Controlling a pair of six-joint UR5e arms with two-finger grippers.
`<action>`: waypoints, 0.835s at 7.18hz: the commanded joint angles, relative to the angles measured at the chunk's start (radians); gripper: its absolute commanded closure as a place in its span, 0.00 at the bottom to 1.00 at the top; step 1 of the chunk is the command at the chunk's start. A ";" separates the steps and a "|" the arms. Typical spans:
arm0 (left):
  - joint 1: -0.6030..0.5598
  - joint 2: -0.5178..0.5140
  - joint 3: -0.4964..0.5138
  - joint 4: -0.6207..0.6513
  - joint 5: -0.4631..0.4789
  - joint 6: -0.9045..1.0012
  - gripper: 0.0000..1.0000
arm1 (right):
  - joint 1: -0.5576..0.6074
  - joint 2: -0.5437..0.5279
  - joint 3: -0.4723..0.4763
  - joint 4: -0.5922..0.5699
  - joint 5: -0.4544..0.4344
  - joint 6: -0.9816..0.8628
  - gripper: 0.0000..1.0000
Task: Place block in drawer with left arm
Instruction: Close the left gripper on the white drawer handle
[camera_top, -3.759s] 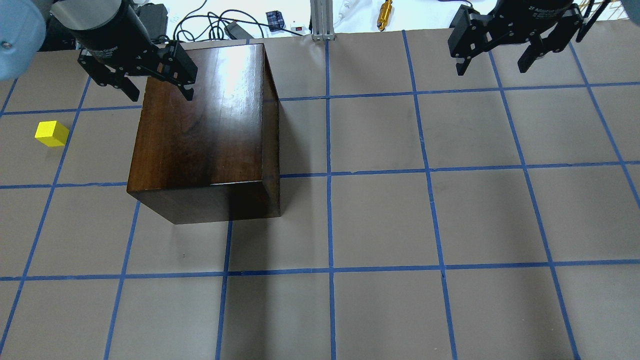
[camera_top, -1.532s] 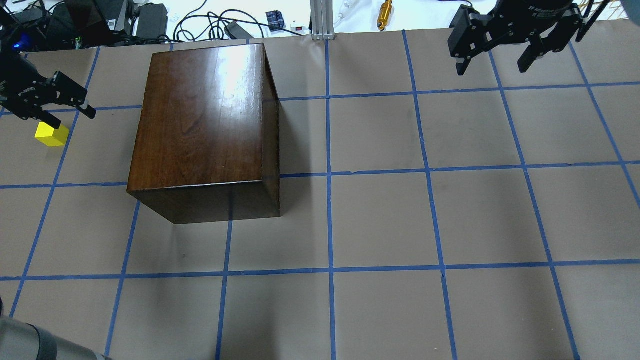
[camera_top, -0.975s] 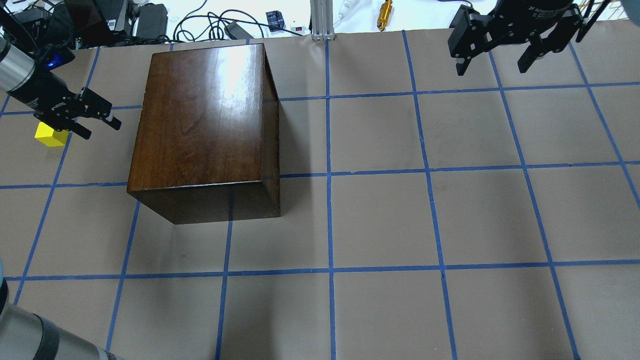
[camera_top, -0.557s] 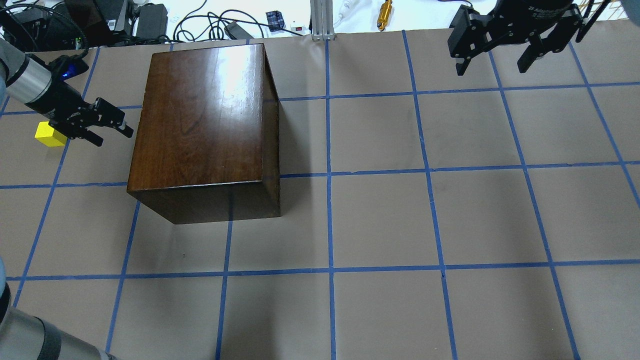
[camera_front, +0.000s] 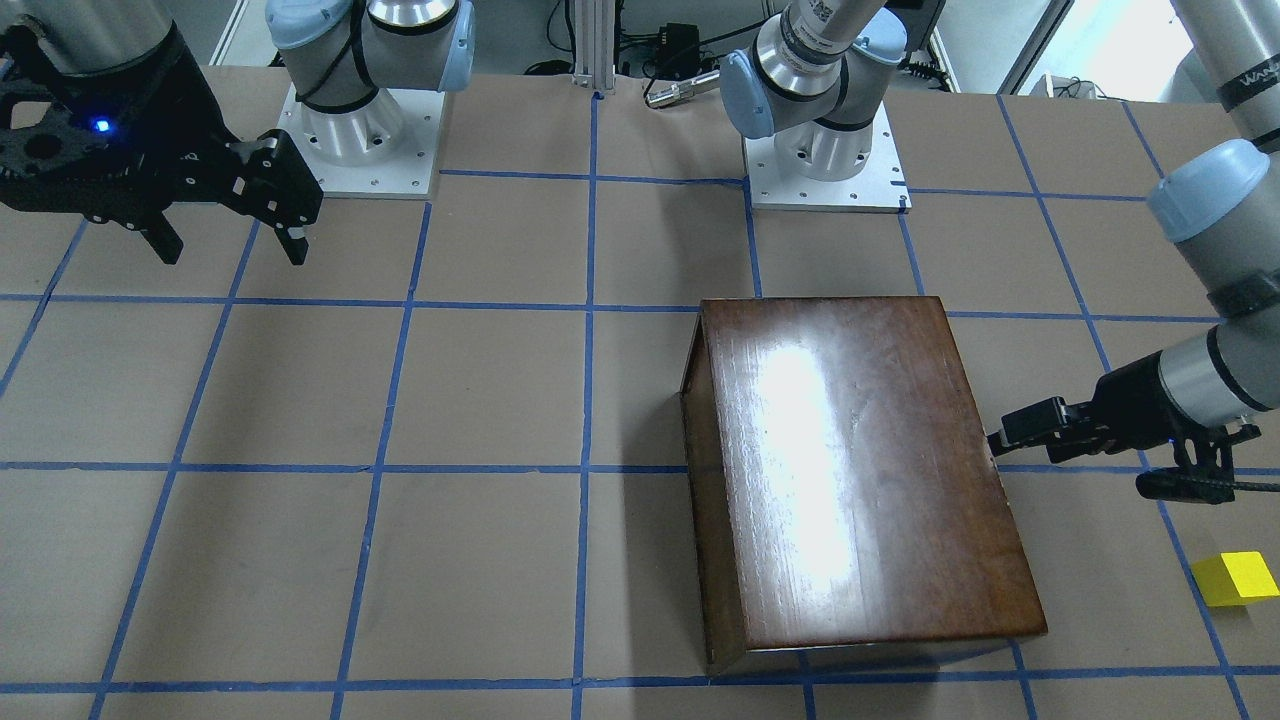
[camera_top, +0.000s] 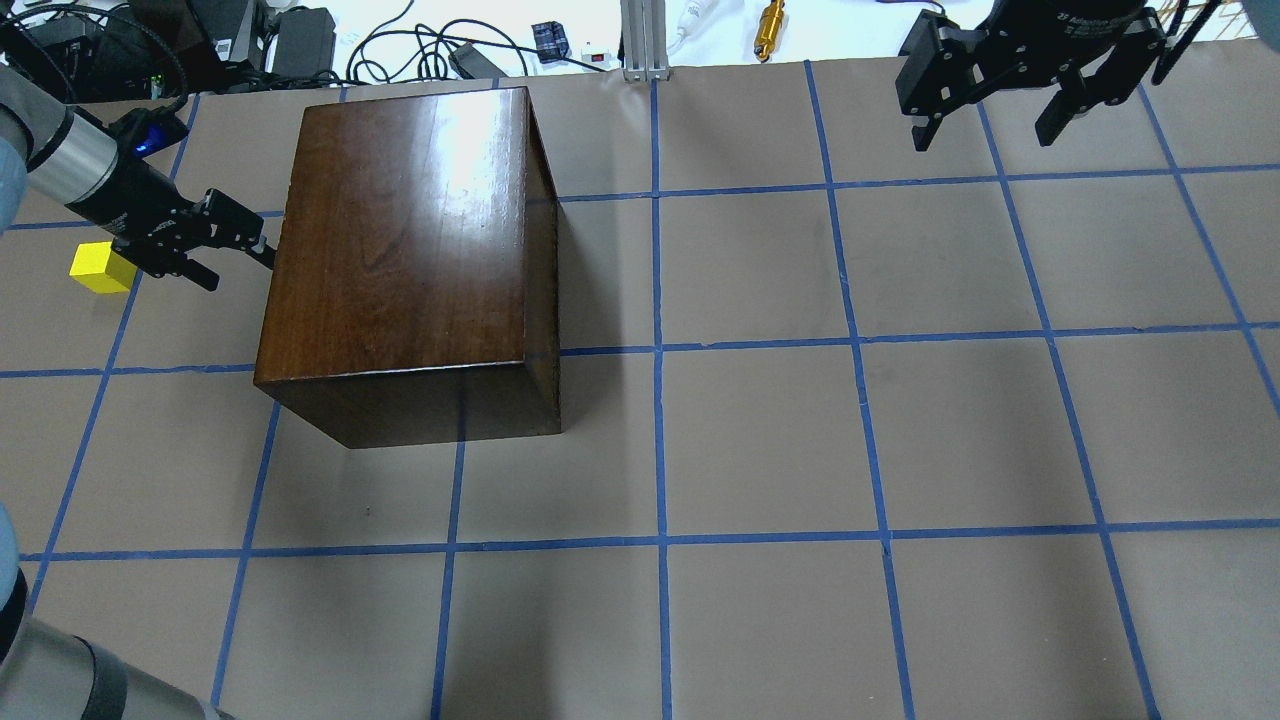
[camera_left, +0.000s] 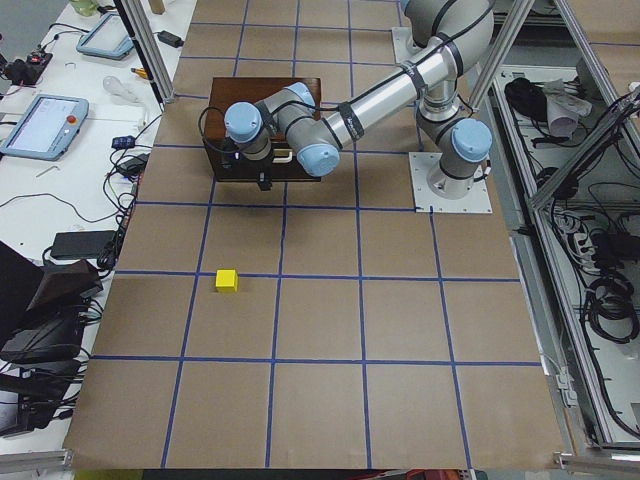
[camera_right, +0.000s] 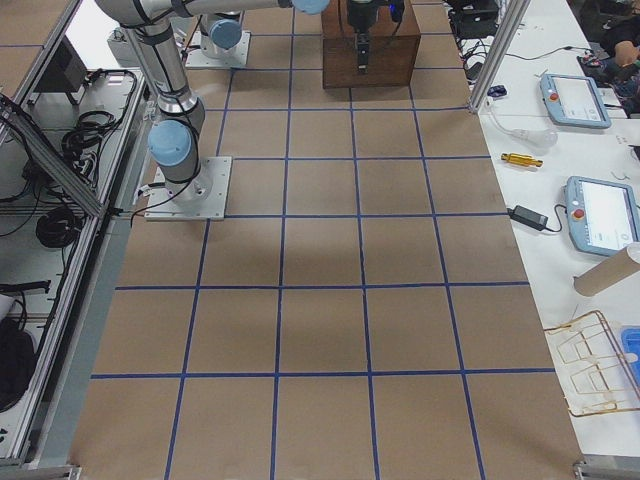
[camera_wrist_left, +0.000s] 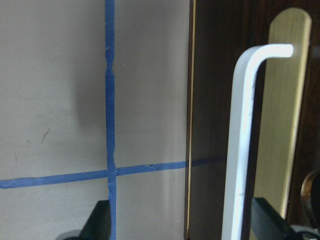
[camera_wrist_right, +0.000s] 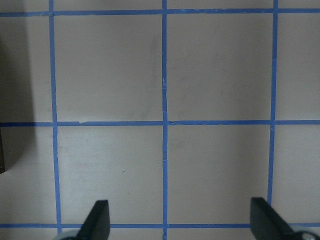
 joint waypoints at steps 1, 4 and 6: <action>-0.001 -0.009 -0.003 0.001 -0.005 -0.002 0.02 | 0.000 0.000 0.000 0.000 0.001 0.000 0.00; -0.001 -0.017 -0.004 0.004 -0.008 -0.002 0.02 | 0.000 0.000 0.000 0.000 -0.001 0.000 0.00; -0.004 -0.021 -0.004 0.013 -0.008 -0.001 0.02 | 0.000 0.000 0.000 0.000 0.001 0.000 0.00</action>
